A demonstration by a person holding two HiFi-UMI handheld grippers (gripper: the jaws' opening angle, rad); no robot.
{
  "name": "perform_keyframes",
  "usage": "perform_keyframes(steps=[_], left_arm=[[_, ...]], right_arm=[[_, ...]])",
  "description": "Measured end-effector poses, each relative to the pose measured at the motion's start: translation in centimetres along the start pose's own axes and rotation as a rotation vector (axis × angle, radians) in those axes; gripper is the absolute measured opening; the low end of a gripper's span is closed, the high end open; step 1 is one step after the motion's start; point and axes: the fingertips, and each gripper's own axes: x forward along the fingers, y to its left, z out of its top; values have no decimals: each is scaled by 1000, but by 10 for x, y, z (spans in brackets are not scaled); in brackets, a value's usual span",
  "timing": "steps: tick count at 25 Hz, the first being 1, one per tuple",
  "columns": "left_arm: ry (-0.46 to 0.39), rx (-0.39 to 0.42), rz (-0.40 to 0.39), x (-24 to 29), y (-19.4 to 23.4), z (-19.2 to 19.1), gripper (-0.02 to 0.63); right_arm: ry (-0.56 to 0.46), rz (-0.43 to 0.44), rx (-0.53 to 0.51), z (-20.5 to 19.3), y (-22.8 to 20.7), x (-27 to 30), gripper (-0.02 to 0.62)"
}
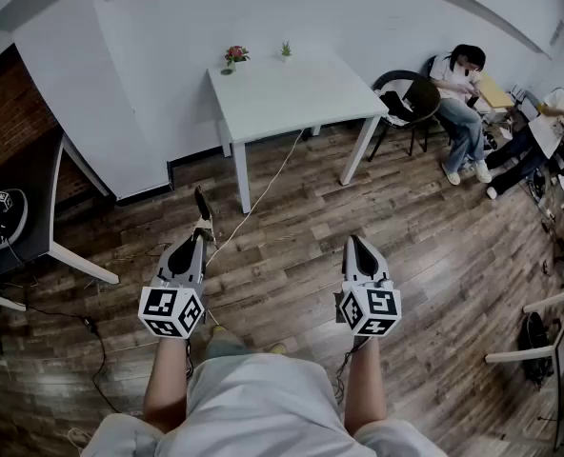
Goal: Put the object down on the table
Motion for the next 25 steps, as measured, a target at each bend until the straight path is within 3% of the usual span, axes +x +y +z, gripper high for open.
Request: perform_keyframes(steps=[16,25], left_arm=[[2,-20,-6,-6,2,-9,20],[19,-12,-9,1,-16,-15,20]], right_arm=[[-24,0,-30,-3,13,-7,8],[-20,1,0,-15,-5,-15,8]])
